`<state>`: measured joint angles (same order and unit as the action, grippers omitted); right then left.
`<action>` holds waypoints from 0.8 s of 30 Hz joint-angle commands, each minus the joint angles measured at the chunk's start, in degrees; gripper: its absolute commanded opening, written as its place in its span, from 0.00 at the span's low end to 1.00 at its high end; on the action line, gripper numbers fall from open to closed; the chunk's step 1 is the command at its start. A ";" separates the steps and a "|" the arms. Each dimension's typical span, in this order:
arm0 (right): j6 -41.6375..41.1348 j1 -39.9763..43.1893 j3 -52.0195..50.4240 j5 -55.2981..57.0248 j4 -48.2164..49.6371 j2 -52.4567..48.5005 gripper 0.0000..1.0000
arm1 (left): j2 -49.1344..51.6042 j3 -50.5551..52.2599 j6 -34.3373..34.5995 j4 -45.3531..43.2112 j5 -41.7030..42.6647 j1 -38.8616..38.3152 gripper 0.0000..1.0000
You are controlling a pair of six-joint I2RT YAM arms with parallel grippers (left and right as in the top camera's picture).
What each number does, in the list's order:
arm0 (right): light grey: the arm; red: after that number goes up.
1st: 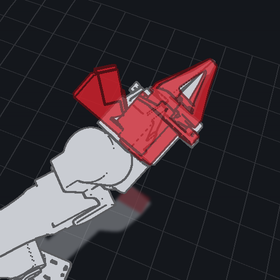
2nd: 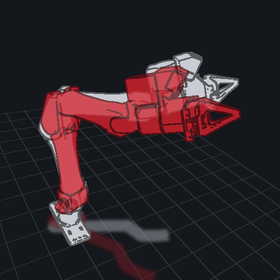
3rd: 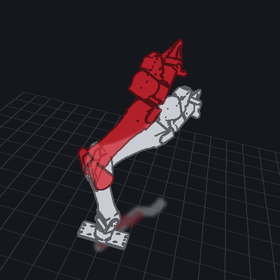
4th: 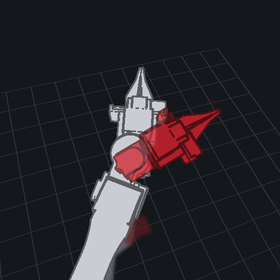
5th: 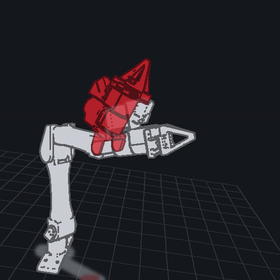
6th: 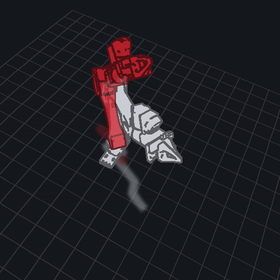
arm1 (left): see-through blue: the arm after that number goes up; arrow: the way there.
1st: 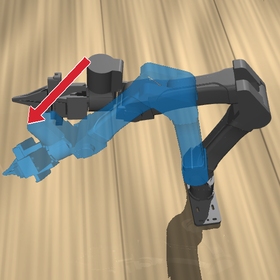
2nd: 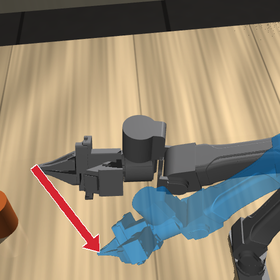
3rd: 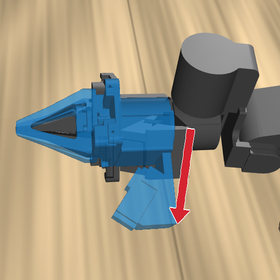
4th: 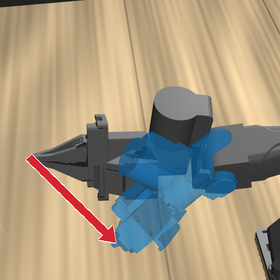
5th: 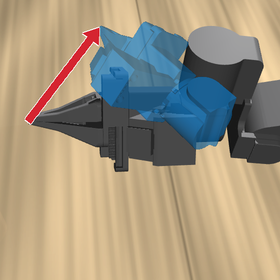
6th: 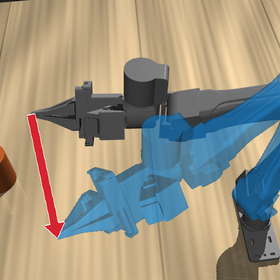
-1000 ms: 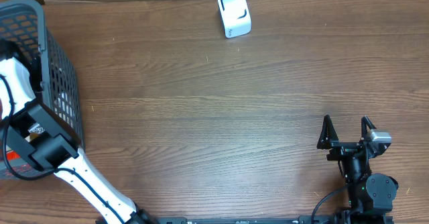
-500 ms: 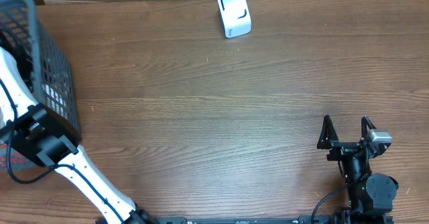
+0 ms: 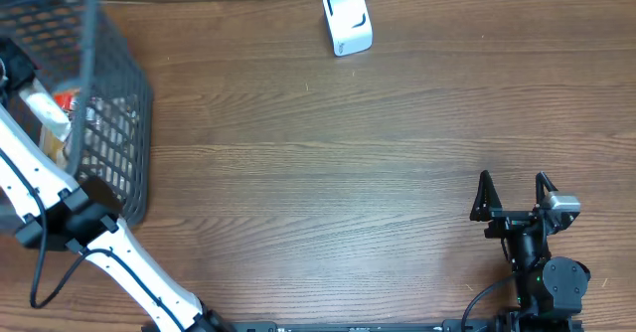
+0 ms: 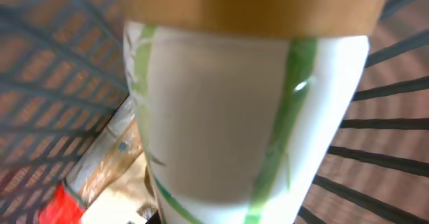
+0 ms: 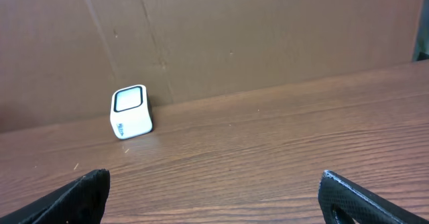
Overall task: Scan the item barcode
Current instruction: 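Grasp the white tube with bamboo print in the basket, lift out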
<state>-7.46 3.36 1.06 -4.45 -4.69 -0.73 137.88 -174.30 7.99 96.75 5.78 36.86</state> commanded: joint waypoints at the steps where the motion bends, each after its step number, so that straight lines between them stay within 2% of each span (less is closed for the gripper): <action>1: 0.20 0.24 -0.59 0.35 0.24 0.50 1.00 | -2.01 0.00 1.07 0.04 1.31 -0.33 0.04; 6: 0.17 0.24 -0.59 0.35 0.24 0.50 1.00 | -2.01 3.80 1.05 -0.28 1.31 -0.57 0.04; 11: 0.17 0.24 -0.59 0.35 0.24 0.50 1.00 | -2.16 3.45 0.72 -0.63 2.99 -0.57 0.04; 21: 0.17 0.24 -0.59 0.35 0.24 0.52 1.00 | -5.38 -2.03 -7.56 -1.92 6.27 -0.57 0.04; 24: 0.17 0.24 -0.59 0.35 0.24 0.50 1.00 | -6.40 -2.67 -12.20 -2.91 10.78 -0.57 0.04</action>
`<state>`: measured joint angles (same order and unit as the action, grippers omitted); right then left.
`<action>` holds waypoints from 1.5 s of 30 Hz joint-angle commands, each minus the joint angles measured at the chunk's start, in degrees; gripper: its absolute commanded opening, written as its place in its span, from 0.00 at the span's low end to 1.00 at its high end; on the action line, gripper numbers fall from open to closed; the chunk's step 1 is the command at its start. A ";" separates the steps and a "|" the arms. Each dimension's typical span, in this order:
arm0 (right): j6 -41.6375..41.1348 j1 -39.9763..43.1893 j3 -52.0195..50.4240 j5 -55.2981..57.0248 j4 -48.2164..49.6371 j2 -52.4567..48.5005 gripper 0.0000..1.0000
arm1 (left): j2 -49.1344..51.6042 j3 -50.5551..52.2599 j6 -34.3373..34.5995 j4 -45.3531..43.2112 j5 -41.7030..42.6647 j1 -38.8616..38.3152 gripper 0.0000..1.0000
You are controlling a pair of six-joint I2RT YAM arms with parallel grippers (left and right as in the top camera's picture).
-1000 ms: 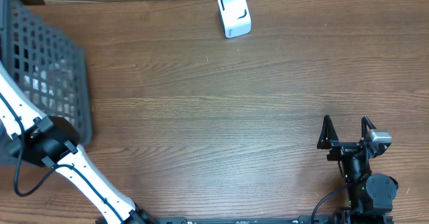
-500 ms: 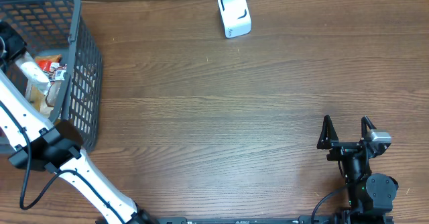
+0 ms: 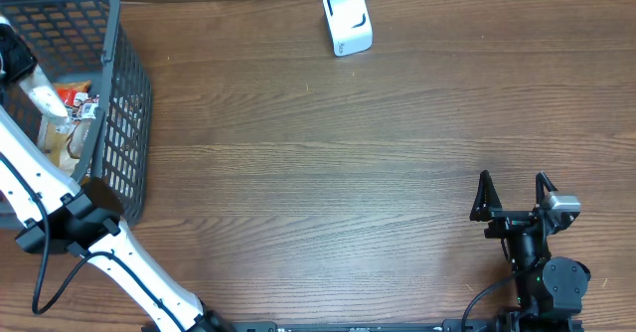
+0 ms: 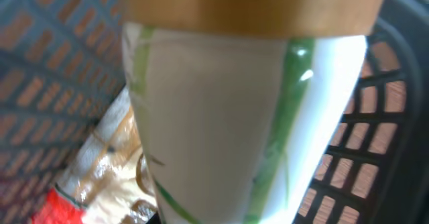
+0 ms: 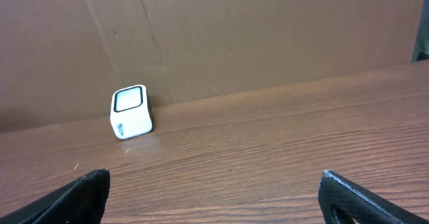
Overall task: Scan the item barcode
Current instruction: 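Grasp the white tube with bamboo print in the basket, lift out, then carry the tube to the scanner, then set it on the table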
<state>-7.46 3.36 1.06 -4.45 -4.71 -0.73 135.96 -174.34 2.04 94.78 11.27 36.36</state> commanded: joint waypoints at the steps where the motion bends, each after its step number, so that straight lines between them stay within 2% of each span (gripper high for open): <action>1: 0.17 0.24 -0.59 0.35 0.26 0.50 1.00 | -4.85 -2.73 -7.65 -1.09 7.08 -0.07 0.04; 8: 0.20 0.24 -0.59 0.35 0.26 0.50 1.00 | -8.63 -2.89 -14.71 0.35 21.24 -0.09 0.04; 11: 0.17 0.24 -0.59 0.35 0.26 0.50 1.00 | -11.32 -2.89 -14.60 2.01 25.24 -0.48 0.04; 16: 0.17 0.24 -0.59 0.35 0.26 0.50 1.00 | -14.88 -2.86 -9.07 2.01 29.42 -5.90 0.04; 19: 0.17 0.24 -0.59 0.35 0.26 0.50 1.00 | -16.09 -2.73 -6.80 2.03 24.20 -14.49 0.04; 23: 0.20 0.24 -0.59 0.35 0.26 0.50 1.00 | -16.04 0.02 -2.10 2.01 9.22 -28.17 0.04; 26: 0.20 0.24 -0.59 0.35 0.26 0.50 1.00 | -16.04 6.71 1.84 2.03 -1.92 -37.86 0.04; 30: 0.20 0.24 -0.59 0.35 0.26 0.50 1.00 | -15.82 20.26 8.79 1.92 -10.84 -47.63 0.04; 33: 0.17 0.24 -0.59 0.35 0.26 0.50 1.00 | -15.30 31.12 15.13 0.35 -14.75 -52.57 0.04; 37: 0.17 0.24 -0.59 0.35 0.26 0.50 1.00 | -15.30 46.71 20.26 -7.23 -15.58 -56.87 0.04; 45: 0.17 0.24 -0.59 0.35 0.26 0.50 1.00 | -15.30 68.63 30.21 -24.68 -17.31 -58.51 0.04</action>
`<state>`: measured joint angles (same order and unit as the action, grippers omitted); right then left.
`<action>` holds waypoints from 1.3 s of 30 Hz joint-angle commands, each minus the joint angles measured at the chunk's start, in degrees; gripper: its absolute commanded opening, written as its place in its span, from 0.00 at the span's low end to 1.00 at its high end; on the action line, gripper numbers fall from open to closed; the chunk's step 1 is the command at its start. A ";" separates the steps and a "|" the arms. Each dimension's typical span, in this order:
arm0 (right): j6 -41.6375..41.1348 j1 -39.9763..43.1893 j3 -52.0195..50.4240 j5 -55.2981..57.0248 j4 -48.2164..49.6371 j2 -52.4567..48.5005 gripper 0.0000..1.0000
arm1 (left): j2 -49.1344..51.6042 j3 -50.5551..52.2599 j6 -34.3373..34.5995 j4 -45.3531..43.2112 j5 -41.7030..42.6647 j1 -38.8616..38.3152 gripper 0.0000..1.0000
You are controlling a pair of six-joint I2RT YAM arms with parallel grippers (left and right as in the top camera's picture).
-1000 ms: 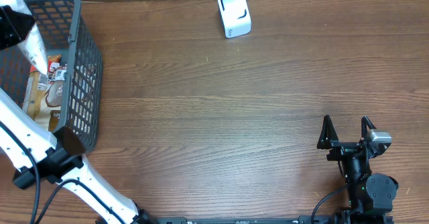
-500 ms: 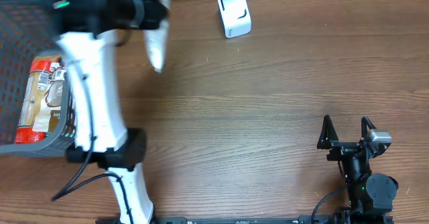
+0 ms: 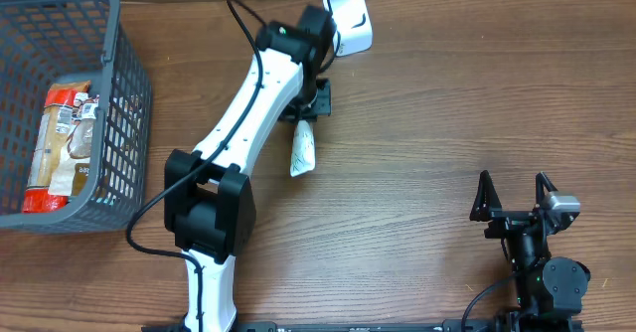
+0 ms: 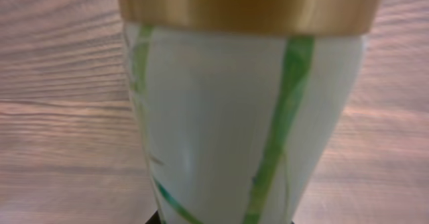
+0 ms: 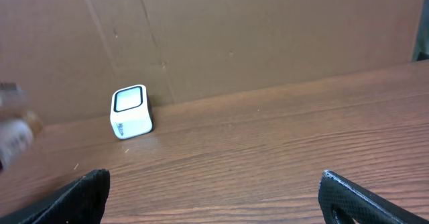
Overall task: Scan the item barcode
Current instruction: 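Carry the tube to the scanner, then set it on the table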
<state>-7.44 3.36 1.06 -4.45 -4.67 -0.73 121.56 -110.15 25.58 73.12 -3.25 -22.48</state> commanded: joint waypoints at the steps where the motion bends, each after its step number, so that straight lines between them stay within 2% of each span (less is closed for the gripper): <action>1: 0.15 0.24 -0.59 0.35 0.22 0.50 1.00 | -0.90 6.25 7.34 -5.01 -2.93 0.33 0.04; 6: 0.17 0.24 -0.59 0.35 0.22 0.50 1.00 | -0.90 10.82 7.04 -10.01 -2.97 0.33 0.04; 15: 0.15 0.24 -0.59 0.35 0.22 0.50 1.00 | -0.90 14.32 5.68 -7.96 -2.25 -0.72 0.04; 22: 0.15 0.24 -0.59 0.35 0.22 0.50 1.00 | -0.90 18.29 4.85 -15.17 11.17 -4.63 0.04; 26: 0.17 0.24 -0.59 0.35 0.22 0.50 1.00 | -0.90 18.29 5.01 -22.27 19.39 -7.04 0.04; 32: 0.15 0.24 -0.59 0.35 0.22 0.52 1.00 | -0.87 18.45 7.41 -29.86 19.37 -11.87 0.05; 39: 0.15 0.24 -0.59 0.35 0.22 0.50 1.00 | -0.79 19.41 17.25 -34.18 19.39 -16.70 0.13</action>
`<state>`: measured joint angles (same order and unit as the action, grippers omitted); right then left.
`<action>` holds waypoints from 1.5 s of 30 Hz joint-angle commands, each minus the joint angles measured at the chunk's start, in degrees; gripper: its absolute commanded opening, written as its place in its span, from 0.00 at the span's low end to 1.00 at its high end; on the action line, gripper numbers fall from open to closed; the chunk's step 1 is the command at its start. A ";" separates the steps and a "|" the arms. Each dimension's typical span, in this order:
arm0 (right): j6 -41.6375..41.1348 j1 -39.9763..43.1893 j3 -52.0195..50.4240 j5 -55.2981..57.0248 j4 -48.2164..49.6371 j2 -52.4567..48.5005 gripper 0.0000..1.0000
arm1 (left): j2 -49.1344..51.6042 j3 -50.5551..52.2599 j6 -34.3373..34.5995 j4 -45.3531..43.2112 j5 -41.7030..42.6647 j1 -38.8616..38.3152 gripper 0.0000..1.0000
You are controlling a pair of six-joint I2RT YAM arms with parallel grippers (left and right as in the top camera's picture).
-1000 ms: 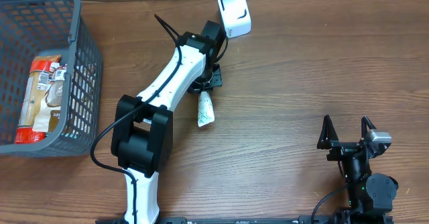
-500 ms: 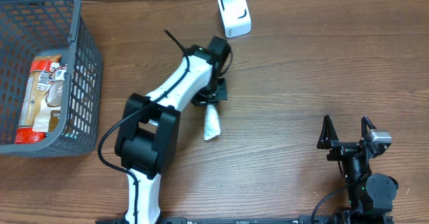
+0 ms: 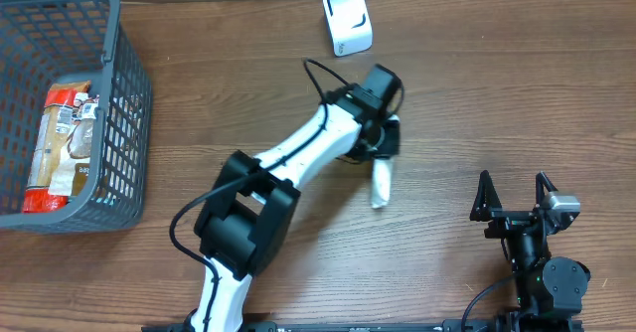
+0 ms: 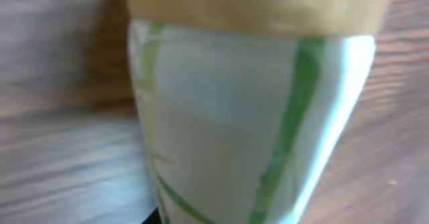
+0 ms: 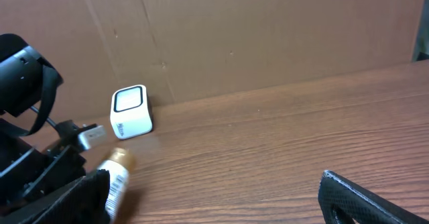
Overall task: Scan the item barcode
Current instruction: 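Carry the tube to the scanner, then set it on the table, then reach the left gripper into the basket and grasp the clear snack bag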
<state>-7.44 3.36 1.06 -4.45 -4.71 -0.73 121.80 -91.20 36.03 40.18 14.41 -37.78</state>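
Note:
A white bottle (image 3: 380, 185) with green stripes and a gold cap hangs over the table right of the middle, and my left gripper (image 3: 383, 151) is shut on it. The bottle (image 4: 248, 117) fills the left wrist view and hides the fingers. In the right wrist view the bottle (image 5: 115, 177) shows at the lower left, cap end up. The white scanner (image 3: 348, 20) stands at the far edge, well beyond the bottle; the scanner (image 5: 131, 111) also shows from the right wrist. My right gripper (image 3: 515, 195) stands open and empty at the near right.
A grey wire basket (image 3: 129, 123) sits at the far left with a red and tan packet (image 3: 60, 138) inside. The left arm (image 3: 288, 173) stretches across the middle of the table. A cardboard wall (image 5: 268, 36) stands behind the scanner.
My left gripper, still holding the bottle, has moved from just in front of the scanner to the right and nearer, so the bottle now shows in the right wrist view. The right arm has not moved.
My left gripper was inside the basket, shut on the bottle, above the packet. It was still over the basket a moment later. Then it held the bottle close to the scanner, and now holds it right of the table's middle, farther from the scanner.

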 commanded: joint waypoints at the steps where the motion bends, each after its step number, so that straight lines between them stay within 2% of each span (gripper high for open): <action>1: 0.17 0.24 -0.59 0.35 0.26 0.50 1.00 | -1.01 0.63 9.18 -1.75 1.73 -1.79 0.15; 5: 0.17 0.24 -0.59 0.35 0.26 0.50 1.00 | -1.01 1.05 17.09 -3.48 1.75 -2.51 0.26; 6: 0.17 0.24 -0.59 0.35 0.26 0.50 1.00 | -1.01 1.05 18.43 -3.67 1.77 -2.54 0.36; 8: 0.17 0.24 -0.59 0.35 0.26 0.52 1.00 | -1.01 1.05 19.45 -4.09 1.77 -2.54 0.67; 9: 0.15 0.24 -0.59 0.35 0.26 0.50 1.00 | -1.01 1.05 19.23 -4.07 1.73 -2.54 0.79; 11: 0.17 0.24 -0.59 0.35 0.26 0.50 1.00 | -1.01 1.05 17.22 -4.07 1.77 -2.08 1.00; 15: 0.15 0.24 -0.59 0.35 0.26 0.50 1.00 | -1.66 0.50 7.72 -3.43 3.04 0.37 1.00; 19: 0.17 0.24 -0.59 0.35 0.26 0.50 1.00 | -4.66 -3.13 0.07 1.68 3.43 5.77 1.00; 25: 0.15 0.24 -0.59 0.35 0.26 0.50 1.00 | -11.98 -17.88 -15.10 13.40 2.84 17.18 1.00; 27: 0.15 0.24 -0.59 0.35 0.26 0.50 1.00 | -14.29 -24.59 -17.68 18.05 2.01 21.92 1.00; 31: 0.15 0.24 -0.59 0.35 0.26 0.50 1.00 | -17.75 -36.98 -18.32 26.64 0.11 33.16 1.00; 34: 0.15 0.24 -0.59 0.35 0.26 0.50 1.00 | -19.67 -42.12 -18.29 31.45 -1.73 42.53 1.00; 39: 0.15 0.24 -0.59 0.35 0.26 0.50 1.00 | -20.50 -42.73 -18.01 40.26 -6.23 60.43 1.00; 45: 0.15 0.24 -0.59 0.35 0.26 0.50 1.00 | -16.00 -39.34 -16.26 44.41 -10.51 71.49 1.00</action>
<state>-7.46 3.36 1.06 -4.45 -4.71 -0.73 102.10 -133.21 19.29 83.83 8.01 29.32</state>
